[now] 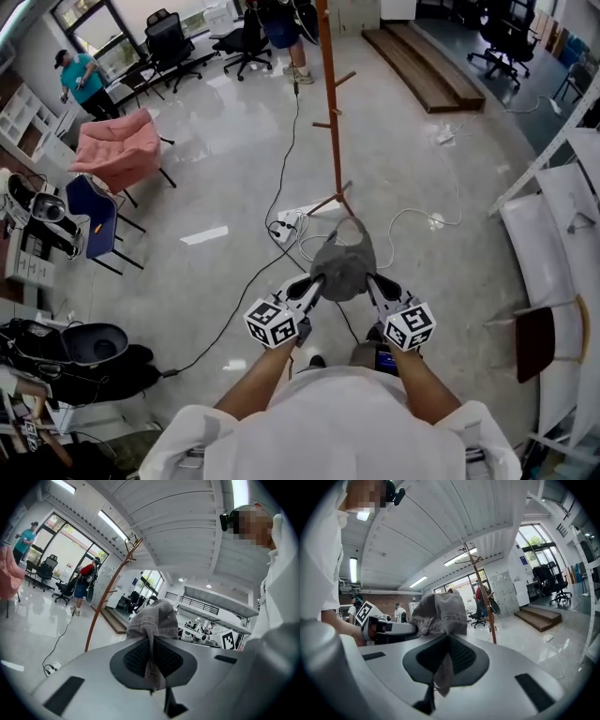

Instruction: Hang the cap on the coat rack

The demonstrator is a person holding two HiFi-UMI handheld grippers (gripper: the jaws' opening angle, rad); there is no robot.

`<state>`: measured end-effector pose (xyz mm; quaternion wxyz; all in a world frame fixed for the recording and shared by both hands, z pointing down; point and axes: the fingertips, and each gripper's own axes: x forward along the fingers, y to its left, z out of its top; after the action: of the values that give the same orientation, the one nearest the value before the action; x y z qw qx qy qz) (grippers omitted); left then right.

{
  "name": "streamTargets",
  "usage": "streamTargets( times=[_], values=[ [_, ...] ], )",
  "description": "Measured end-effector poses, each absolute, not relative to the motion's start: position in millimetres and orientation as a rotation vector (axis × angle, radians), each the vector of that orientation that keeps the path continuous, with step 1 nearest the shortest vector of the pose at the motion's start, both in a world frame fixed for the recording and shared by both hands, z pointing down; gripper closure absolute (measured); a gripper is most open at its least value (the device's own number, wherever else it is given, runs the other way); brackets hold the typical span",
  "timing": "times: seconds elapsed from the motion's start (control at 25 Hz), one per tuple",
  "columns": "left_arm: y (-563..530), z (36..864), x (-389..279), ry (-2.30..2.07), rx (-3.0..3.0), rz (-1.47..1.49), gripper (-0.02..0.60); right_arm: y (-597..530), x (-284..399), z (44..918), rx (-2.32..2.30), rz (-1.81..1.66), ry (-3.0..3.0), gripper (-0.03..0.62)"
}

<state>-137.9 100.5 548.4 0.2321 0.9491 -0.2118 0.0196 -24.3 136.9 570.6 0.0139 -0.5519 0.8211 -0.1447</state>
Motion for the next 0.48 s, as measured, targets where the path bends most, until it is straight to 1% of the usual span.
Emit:
streamTargets(
  times=[0.48],
  values=[
    [80, 570, -28, -0.683, 2.545, 0.085, 0.559, 120, 86, 592, -1.553, -0.525, 2.643, 0.566]
  ],
)
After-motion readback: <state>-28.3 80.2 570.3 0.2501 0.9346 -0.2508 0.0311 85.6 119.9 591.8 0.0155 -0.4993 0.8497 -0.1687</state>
